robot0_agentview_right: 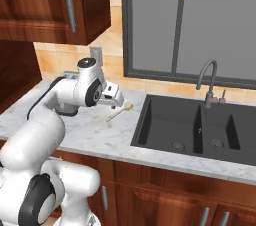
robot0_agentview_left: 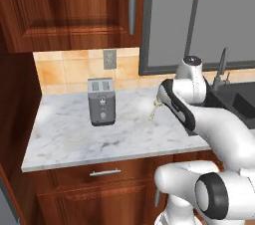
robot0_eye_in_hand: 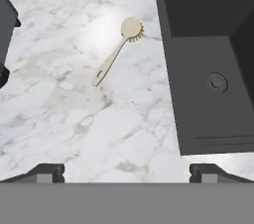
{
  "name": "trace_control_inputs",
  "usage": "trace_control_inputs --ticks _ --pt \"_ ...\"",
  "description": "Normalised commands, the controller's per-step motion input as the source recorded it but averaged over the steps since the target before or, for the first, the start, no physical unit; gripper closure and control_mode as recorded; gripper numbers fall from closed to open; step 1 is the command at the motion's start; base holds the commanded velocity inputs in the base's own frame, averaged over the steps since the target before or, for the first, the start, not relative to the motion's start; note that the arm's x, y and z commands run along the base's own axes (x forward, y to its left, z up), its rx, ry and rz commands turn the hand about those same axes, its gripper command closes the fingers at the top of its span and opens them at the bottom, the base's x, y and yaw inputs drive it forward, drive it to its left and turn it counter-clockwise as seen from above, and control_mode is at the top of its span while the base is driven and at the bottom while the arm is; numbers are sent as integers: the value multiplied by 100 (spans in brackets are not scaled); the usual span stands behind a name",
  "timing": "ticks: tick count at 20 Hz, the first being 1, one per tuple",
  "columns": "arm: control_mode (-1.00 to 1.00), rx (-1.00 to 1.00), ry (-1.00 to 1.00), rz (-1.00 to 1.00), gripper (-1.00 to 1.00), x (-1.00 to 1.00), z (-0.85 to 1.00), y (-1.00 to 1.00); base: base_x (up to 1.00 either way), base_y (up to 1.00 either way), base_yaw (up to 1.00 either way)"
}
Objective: Grab the spray bottle from the cabinet, then place it next to the cutting board for sanitizing. Then grab the dish brush from the countertop next to the sink and place it next to the cutting board.
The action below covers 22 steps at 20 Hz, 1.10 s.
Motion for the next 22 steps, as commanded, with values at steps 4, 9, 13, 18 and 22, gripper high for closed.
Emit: trace_control_inputs --ticks 4,9,13,18,22 --pt "-100 2 11 0 -100 45 -42 -6 0 0 0" --pt "-100 0 16 -2 -100 71 -43 0 0 0 0" --pt "-100 0 14 -6 -100 66 -41 0 0 0 0" --pt "-100 0 6 0 -100 40 -45 0 0 0 0" --pt "-100 0 4 0 -100 41 -41 -2 0 0 0"
